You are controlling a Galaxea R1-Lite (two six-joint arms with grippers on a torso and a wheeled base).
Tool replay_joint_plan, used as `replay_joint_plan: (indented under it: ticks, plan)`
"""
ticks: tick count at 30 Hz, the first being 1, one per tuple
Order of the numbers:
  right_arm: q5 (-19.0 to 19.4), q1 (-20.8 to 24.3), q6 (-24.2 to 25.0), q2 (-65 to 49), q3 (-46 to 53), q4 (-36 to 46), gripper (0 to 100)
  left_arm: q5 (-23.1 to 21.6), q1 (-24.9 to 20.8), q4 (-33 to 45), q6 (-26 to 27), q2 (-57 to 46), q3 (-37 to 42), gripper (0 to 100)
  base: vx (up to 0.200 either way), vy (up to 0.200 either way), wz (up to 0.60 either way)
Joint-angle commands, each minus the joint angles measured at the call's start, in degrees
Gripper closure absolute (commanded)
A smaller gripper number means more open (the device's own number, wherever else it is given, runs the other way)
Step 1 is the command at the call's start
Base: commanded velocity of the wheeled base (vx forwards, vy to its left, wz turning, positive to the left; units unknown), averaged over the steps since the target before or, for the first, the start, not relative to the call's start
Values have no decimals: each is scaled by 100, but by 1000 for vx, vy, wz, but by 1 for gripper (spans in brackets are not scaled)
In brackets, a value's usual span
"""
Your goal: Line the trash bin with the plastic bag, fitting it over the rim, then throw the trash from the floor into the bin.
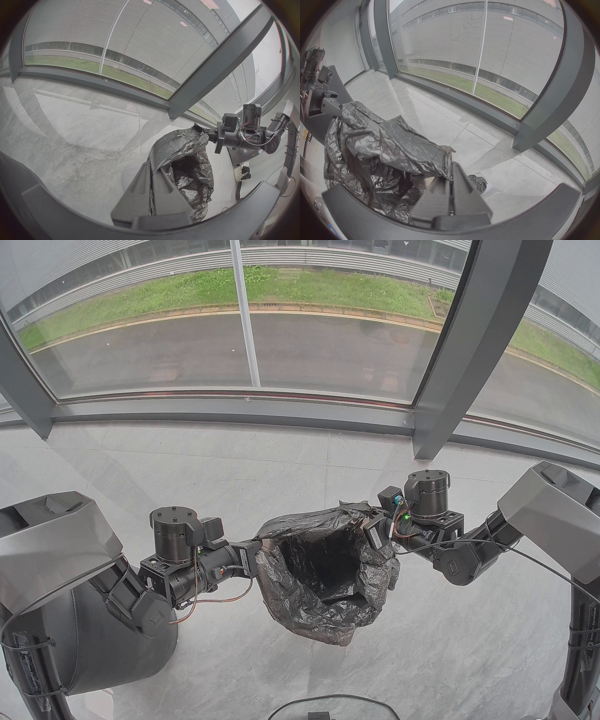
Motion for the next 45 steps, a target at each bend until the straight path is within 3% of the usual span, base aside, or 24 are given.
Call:
replay_joint_plan:
  ticks: [1, 14, 27, 28, 45]
  plan:
    - [25, -13, -45, 167, -155, -5, 100, -10, 49, -5, -10, 260, -210, 100, 0, 0, 0]
    - [42, -5, -80, 466, -568, -5, 100, 7, 287, 215, 7, 770, -746, 100, 0, 0, 0]
    - [51, -5, -72, 405, -577, -5, 100, 51, 260, 365, -19, 647, -746, 100, 0, 0, 0]
    - [51, -5, -72, 405, -577, -5, 100, 60, 251, 365, -19, 638, -746, 0, 0, 0, 0]
    - [60, -5, -72, 396, -560, -163, 100, 227, -47, 189, -10, -39, -289, 0, 0, 0, 0]
